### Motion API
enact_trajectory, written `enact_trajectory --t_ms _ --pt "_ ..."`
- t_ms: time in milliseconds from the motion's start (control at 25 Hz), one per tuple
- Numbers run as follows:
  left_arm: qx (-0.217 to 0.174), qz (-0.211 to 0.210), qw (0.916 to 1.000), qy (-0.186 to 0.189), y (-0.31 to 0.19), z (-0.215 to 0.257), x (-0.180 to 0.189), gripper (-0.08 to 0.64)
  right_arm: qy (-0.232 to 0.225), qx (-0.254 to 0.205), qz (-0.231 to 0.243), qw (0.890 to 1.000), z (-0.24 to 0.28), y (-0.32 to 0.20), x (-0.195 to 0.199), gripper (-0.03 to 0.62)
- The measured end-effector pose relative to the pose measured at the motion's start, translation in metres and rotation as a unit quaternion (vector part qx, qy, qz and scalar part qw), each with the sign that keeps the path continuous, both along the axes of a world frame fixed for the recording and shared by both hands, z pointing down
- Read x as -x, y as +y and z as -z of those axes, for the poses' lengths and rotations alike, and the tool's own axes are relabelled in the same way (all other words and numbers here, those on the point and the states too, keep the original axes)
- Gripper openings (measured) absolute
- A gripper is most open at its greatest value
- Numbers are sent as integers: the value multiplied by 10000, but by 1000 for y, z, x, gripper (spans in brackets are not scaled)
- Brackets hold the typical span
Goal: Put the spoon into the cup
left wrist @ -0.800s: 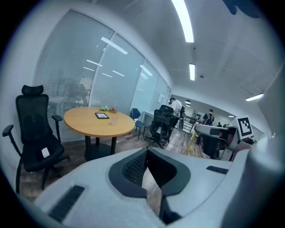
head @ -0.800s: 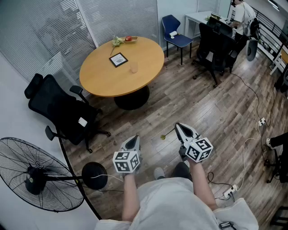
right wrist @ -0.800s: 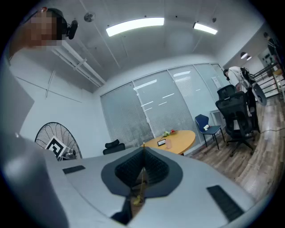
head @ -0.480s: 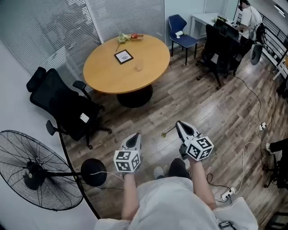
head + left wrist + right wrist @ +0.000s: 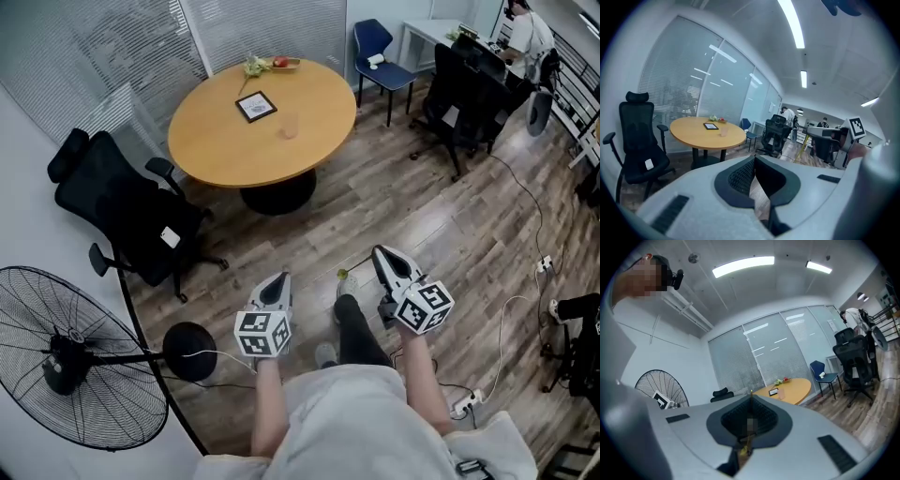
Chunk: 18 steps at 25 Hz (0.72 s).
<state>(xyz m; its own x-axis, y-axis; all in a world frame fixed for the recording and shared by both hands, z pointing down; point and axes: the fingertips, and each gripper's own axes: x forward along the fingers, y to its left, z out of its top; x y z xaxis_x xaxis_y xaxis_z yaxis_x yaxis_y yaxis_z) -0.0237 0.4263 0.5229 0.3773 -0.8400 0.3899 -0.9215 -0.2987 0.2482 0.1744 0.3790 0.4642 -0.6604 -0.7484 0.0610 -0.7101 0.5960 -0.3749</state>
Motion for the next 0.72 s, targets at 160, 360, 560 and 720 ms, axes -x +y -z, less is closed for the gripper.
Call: enact_trajectory --t_ms 160,360,560,720 --pt "34 59 10000 14 -34 -4 8 8 -11 -16 102 9999 -1 -37 7 -2" --pt "50 45 10000 61 -95 6 11 8 -25 -48 216 9998 12 -96 20 -2" --pt "51 -6 10000 12 -159 10 3 8 -62 -51 260 9996 14 -156 17 -2" --pt "66 74 10000 -4 -206 15 0 8 -119 63 328 9994 14 -205 12 -2"
